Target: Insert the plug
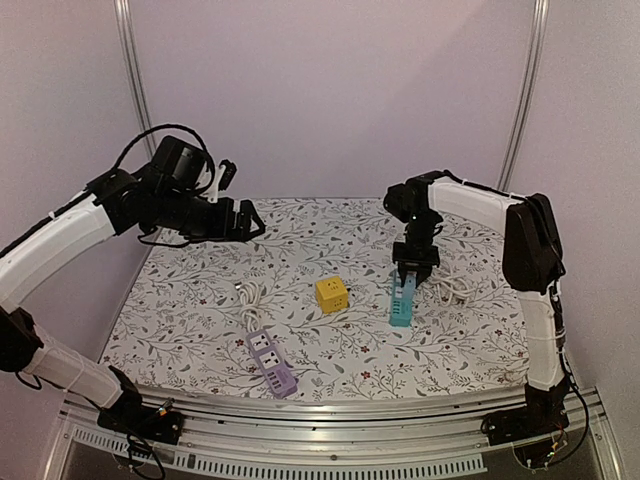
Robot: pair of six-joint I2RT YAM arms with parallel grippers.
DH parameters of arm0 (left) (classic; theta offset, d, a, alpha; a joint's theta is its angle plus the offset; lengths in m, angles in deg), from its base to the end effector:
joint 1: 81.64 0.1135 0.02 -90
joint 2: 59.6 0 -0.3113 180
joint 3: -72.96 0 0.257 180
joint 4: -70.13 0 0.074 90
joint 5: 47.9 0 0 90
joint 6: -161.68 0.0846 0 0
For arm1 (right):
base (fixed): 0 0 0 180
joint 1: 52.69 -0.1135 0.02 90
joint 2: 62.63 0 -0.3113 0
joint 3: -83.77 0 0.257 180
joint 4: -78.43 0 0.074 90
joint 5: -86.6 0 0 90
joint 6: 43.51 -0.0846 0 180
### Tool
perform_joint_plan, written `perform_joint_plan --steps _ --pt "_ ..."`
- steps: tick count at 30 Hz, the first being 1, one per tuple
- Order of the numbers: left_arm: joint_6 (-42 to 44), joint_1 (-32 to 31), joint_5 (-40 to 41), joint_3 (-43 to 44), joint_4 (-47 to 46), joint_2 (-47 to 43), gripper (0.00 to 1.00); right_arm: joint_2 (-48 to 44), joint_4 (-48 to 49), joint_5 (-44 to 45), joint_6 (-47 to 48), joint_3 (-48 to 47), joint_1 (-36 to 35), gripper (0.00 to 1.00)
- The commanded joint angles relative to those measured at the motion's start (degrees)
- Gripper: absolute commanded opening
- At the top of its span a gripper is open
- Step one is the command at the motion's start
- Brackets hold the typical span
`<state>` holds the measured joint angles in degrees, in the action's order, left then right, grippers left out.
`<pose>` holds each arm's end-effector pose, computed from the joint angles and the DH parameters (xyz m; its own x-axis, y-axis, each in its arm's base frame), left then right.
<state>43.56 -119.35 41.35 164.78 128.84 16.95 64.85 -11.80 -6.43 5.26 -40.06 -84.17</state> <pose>0.2451 -0.1909 0.3749 -0.7716 0.0008 -0.6361 0.2897 0.8908 -0.3502 0.3858 0.2415 0.1861 -0.9816 0.1707 0.0856 0.1709 0.9853 -0.0049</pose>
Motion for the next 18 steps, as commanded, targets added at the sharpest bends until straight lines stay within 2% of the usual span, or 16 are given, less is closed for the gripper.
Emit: perform_joint_plan --steps 1,10,15,18 --pt "-1.25 -1.77 0.58 0.68 2.01 -0.27 0.97 7.83 6.11 8.18 3.69 -2.53 4.26 0.00" --pt "-0.40 -3.59 1.47 1.92 2.69 1.80 0.97 13.02 6.15 8.98 8.15 -11.91 9.08 0.00" --pt "3.96 -5.62 0.49 2.09 1.90 3.57 0.98 14.88 6.04 9.17 10.16 -14.45 10.05 0.00" --pt "7.37 -7.78 4.55 1.80 1.12 4.12 0.99 14.66 5.71 9.49 10.67 -14.40 10.17 0.06"
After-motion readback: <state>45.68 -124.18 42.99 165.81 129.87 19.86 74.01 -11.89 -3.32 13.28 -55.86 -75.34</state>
